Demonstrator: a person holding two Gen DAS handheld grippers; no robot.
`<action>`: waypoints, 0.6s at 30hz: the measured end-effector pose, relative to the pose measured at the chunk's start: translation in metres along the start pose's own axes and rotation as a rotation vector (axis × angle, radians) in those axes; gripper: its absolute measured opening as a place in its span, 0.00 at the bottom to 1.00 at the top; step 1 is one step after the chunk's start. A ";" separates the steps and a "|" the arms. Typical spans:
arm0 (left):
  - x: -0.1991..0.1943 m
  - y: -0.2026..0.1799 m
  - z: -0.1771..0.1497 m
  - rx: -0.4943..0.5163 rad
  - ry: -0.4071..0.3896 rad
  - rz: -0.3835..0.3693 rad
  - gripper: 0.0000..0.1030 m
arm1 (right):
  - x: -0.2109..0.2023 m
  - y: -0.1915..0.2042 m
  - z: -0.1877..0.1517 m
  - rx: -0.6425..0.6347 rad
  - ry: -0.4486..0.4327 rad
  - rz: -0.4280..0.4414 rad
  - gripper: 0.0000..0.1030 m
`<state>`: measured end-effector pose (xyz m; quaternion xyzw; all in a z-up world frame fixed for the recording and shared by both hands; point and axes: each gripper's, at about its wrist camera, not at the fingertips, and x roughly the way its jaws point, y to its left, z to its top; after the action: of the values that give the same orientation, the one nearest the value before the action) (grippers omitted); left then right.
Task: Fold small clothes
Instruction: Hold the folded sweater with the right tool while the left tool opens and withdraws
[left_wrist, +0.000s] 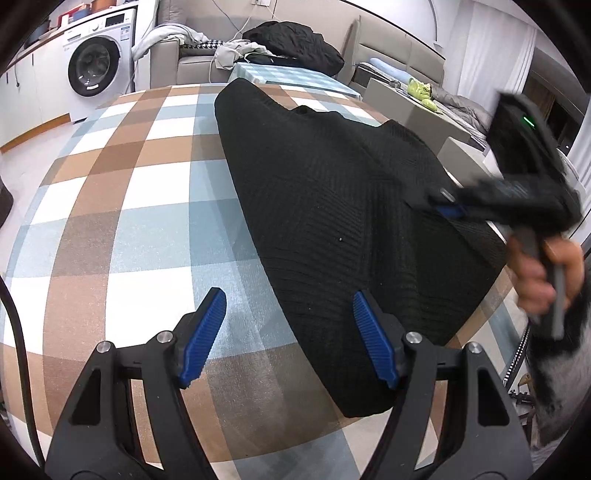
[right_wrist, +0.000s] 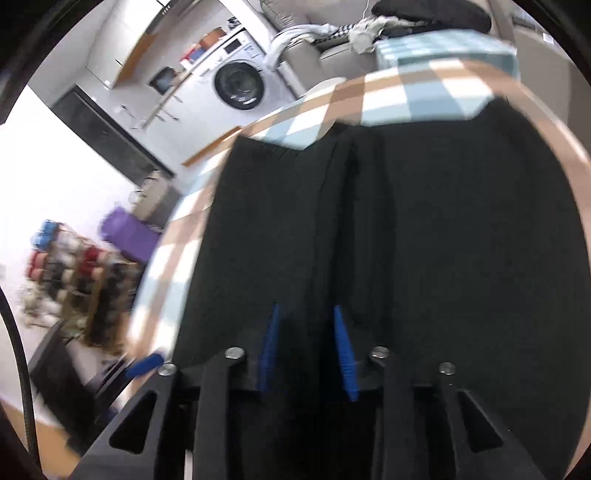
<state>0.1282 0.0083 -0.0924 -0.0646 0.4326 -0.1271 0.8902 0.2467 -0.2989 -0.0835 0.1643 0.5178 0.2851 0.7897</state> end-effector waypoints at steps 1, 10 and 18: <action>0.001 0.001 0.000 -0.004 0.002 -0.001 0.67 | -0.004 0.004 -0.011 -0.003 0.007 0.025 0.33; -0.006 -0.002 0.001 0.007 -0.010 -0.036 0.67 | -0.043 0.038 -0.041 -0.177 -0.132 -0.075 0.09; -0.007 -0.021 -0.015 0.106 0.037 -0.072 0.67 | -0.033 0.017 -0.056 -0.121 -0.054 -0.063 0.22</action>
<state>0.1088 -0.0104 -0.0915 -0.0304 0.4392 -0.1831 0.8790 0.1813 -0.3076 -0.0729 0.1073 0.4830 0.2861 0.8205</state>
